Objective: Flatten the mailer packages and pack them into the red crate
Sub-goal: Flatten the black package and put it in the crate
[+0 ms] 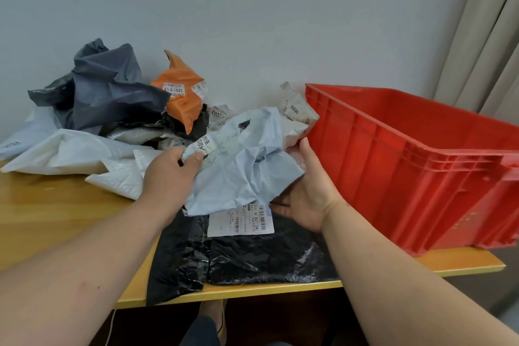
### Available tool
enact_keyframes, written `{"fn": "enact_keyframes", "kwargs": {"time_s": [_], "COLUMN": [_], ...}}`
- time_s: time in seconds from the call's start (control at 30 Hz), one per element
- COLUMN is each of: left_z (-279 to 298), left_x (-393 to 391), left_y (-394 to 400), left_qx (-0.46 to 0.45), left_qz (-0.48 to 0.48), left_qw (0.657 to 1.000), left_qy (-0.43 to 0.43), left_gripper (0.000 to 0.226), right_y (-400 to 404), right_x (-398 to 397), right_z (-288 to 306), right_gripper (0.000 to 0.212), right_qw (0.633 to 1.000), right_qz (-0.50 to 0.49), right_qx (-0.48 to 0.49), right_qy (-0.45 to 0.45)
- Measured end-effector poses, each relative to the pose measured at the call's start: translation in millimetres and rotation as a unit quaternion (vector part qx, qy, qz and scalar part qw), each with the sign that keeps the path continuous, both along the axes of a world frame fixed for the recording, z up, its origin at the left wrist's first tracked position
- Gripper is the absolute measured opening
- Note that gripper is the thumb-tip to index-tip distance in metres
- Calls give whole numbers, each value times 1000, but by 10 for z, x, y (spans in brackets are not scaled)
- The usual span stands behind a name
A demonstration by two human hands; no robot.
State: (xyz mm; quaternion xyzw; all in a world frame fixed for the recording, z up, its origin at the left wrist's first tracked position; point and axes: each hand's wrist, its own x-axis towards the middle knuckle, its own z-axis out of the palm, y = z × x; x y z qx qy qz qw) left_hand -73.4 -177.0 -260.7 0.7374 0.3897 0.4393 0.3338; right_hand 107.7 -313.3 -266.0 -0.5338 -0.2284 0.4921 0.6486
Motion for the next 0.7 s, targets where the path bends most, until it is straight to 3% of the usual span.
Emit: {"fn": "enact_keyframes", "kwargs": {"time_s": [0.03, 0.13, 0.17, 0.37, 0.47, 0.6, 0.7], "left_z": [-1, 11, 2, -93, -87, -52, -72], "left_x": [-2, 2, 1, -127, -126, -52, -26], "left_y": [5, -7, 5, 221, 215, 197, 199], "left_qx": [-3, -33, -51, -168, -184, -246, -251], "left_qz": [6, 2, -2, -14, -24, -50, -70], "left_qw": [1000, 999, 998, 980, 976, 954, 953], "left_qy": [-4, -26, -39, -107, -117, -165, -156], "left_gripper": [34, 33, 32, 32, 45, 27, 32], "right_y": [-7, -9, -4, -48, -92, -127, -94], "right_x": [21, 31, 38, 252, 317, 299, 299], "right_z": [-3, -34, -48, -170, -156, -99, -141], "right_gripper": [76, 26, 18, 17, 18, 14, 25], "right_qw": [1000, 991, 987, 958, 948, 957, 959], "right_qz": [-4, -48, -75, -230, -242, -229, -237], "right_qx": [-16, -53, -61, -117, -145, -141, -102], "right_qy": [-22, -113, -127, -128, -147, -111, -114]}}
